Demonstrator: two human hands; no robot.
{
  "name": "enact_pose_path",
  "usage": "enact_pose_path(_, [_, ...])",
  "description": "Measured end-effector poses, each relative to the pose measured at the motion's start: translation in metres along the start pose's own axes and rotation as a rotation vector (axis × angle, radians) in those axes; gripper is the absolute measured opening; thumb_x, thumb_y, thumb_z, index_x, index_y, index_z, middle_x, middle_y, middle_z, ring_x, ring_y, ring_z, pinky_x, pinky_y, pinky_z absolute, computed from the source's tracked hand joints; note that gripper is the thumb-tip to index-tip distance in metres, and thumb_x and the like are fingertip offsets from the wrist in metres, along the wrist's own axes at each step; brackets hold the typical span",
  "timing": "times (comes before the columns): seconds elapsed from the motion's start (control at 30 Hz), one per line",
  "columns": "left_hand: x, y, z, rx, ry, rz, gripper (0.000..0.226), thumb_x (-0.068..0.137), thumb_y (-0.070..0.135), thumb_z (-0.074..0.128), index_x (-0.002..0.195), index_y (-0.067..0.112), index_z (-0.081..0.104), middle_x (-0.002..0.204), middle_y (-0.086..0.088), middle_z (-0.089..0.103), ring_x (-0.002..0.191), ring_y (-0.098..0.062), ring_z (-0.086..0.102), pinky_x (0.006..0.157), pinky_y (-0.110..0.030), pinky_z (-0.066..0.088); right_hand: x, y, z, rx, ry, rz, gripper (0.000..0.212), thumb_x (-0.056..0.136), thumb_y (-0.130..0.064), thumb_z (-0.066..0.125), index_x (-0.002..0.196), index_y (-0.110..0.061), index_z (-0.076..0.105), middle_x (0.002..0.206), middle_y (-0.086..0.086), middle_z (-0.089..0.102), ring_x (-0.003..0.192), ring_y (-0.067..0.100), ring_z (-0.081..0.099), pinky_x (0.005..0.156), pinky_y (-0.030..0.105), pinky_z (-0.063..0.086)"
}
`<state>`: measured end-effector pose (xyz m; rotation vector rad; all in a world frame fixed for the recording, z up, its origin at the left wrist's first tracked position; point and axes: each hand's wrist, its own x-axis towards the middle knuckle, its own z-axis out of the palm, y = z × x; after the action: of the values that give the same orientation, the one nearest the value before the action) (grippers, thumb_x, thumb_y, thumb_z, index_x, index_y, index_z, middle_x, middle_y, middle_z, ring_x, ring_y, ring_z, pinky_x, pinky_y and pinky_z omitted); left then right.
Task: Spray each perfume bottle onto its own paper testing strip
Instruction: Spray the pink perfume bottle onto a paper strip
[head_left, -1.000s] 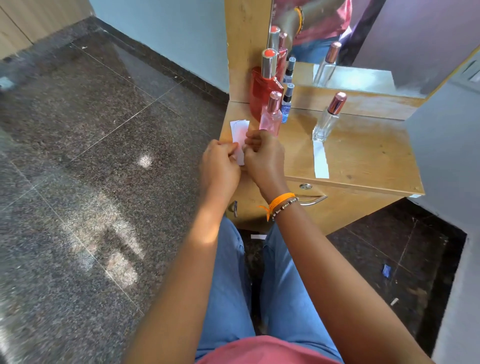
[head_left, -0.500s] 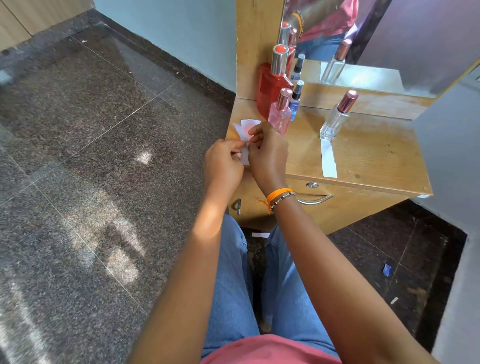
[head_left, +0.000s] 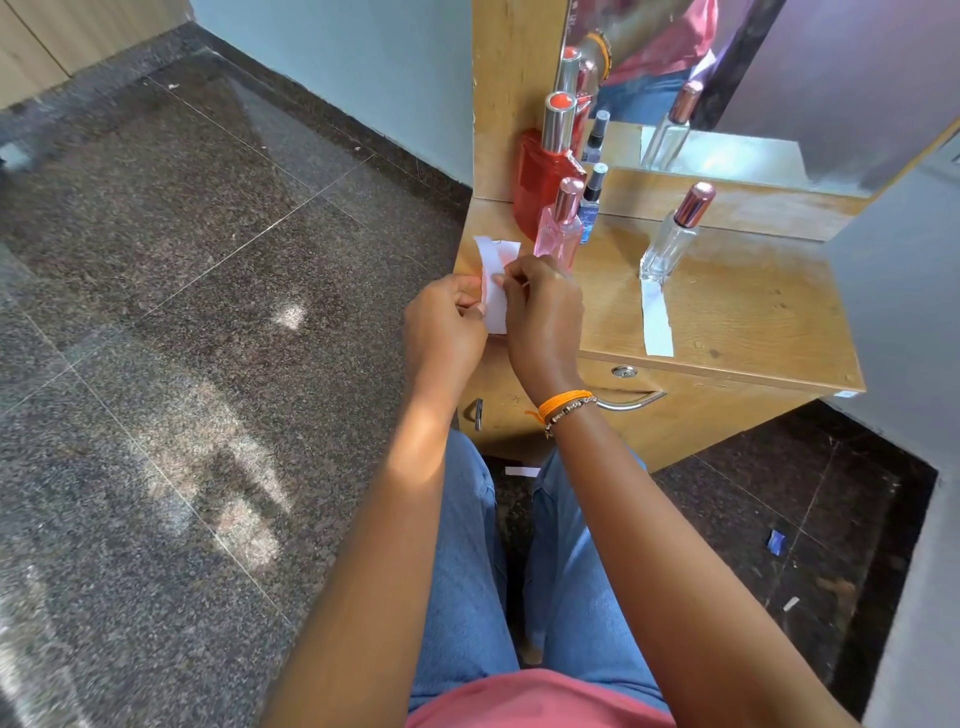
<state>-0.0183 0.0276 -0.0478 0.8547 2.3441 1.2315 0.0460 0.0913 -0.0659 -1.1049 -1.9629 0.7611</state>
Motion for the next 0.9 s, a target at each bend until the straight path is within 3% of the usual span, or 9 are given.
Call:
enact_pose_path(0.1, [-0.002, 0.001, 0.002, 0.01, 0.013, 0.019, 0.031, 0.084, 0.001, 0.053, 0.11, 0.011, 0.066, 0.099, -0.008, 0.069, 0.091, -0.018, 0.063, 0.079, -0.023, 0.045, -0.003, -0.001, -0.007, 0.047, 0.025, -0.027, 0.012, 0.09, -0.008, 0.055, 0.087, -0.001, 0.065, 0.089, 0.013, 0.064, 0.076, 0.023, 0.054, 0.061, 0.026, 0.03])
enact_pose_path(0.23, [-0.006, 0.003, 0.002, 0.006, 0.058, 0.058, 0.03, 0.084, 0.002, 0.053, 0.11, 0.014, 0.065, 0.1, -0.006, 0.065, 0.092, -0.019, 0.06, 0.08, -0.026, 0.045, -0.01, 0.0, -0.03, 0.098, 0.081, -0.048, 0.016, 0.094, -0.013, 0.05, 0.082, -0.006, 0.057, 0.071, 0.0, 0.051, 0.065, 0.015, 0.043, 0.056, 0.025, 0.022])
enact_pose_path(0.33, [-0.013, 0.009, 0.006, 0.027, 0.126, 0.143, 0.028, 0.084, 0.005, 0.054, 0.108, 0.015, 0.065, 0.099, -0.001, 0.059, 0.09, -0.018, 0.059, 0.08, -0.026, 0.043, -0.016, 0.009, -0.051, 0.219, 0.1, 0.044, 0.015, 0.092, -0.013, 0.058, 0.077, -0.011, 0.054, 0.063, -0.007, 0.049, 0.057, 0.005, 0.043, 0.054, 0.02, 0.033])
enact_pose_path(0.43, [-0.022, 0.019, 0.017, -0.018, 0.08, 0.194, 0.022, 0.084, 0.007, 0.056, 0.101, 0.016, 0.067, 0.093, 0.004, 0.058, 0.083, -0.016, 0.057, 0.076, -0.027, 0.045, -0.02, 0.026, -0.072, 0.286, 0.131, 0.166, 0.017, 0.082, -0.01, 0.069, 0.081, -0.017, 0.053, 0.066, -0.014, 0.055, 0.059, -0.005, 0.052, 0.06, 0.012, 0.041])
enact_pose_path(0.53, [-0.034, 0.03, 0.035, -0.063, -0.026, 0.232, 0.021, 0.085, 0.007, 0.057, 0.1, 0.017, 0.068, 0.095, 0.002, 0.063, 0.077, -0.008, 0.053, 0.073, -0.019, 0.041, -0.021, 0.047, -0.095, 0.305, 0.163, 0.251, 0.019, 0.079, -0.009, 0.072, 0.085, -0.018, 0.056, 0.071, -0.003, 0.063, 0.061, 0.005, 0.059, 0.057, 0.027, 0.05])
enact_pose_path(0.67, [-0.05, 0.043, 0.057, -0.04, -0.15, 0.279, 0.02, 0.086, 0.007, 0.057, 0.099, 0.017, 0.068, 0.089, 0.006, 0.058, 0.081, -0.009, 0.053, 0.072, -0.019, 0.043, -0.012, 0.076, -0.124, 0.226, 0.213, 0.34, 0.029, 0.074, -0.01, 0.077, 0.083, -0.025, 0.054, 0.079, 0.011, 0.069, 0.069, 0.021, 0.067, 0.055, 0.035, 0.056])
enact_pose_path(0.83, [-0.055, 0.054, 0.073, -0.017, -0.225, 0.305, 0.021, 0.086, 0.008, 0.058, 0.102, 0.017, 0.068, 0.089, 0.008, 0.055, 0.085, -0.011, 0.056, 0.077, -0.025, 0.047, 0.005, 0.094, -0.142, -0.043, 0.153, 0.297, 0.038, 0.07, -0.013, 0.081, 0.098, -0.01, 0.054, 0.071, -0.003, 0.056, 0.065, 0.012, 0.054, 0.056, 0.021, 0.04])
enact_pose_path(0.9, [-0.053, 0.054, 0.073, -0.012, -0.216, 0.296, 0.02, 0.087, 0.009, 0.058, 0.102, 0.017, 0.068, 0.09, 0.008, 0.055, 0.083, -0.008, 0.055, 0.075, -0.022, 0.045, 0.008, 0.096, -0.142, -0.097, 0.136, 0.275, 0.04, 0.069, -0.015, 0.081, 0.098, -0.01, 0.055, 0.072, -0.002, 0.055, 0.066, 0.014, 0.052, 0.058, 0.022, 0.036])
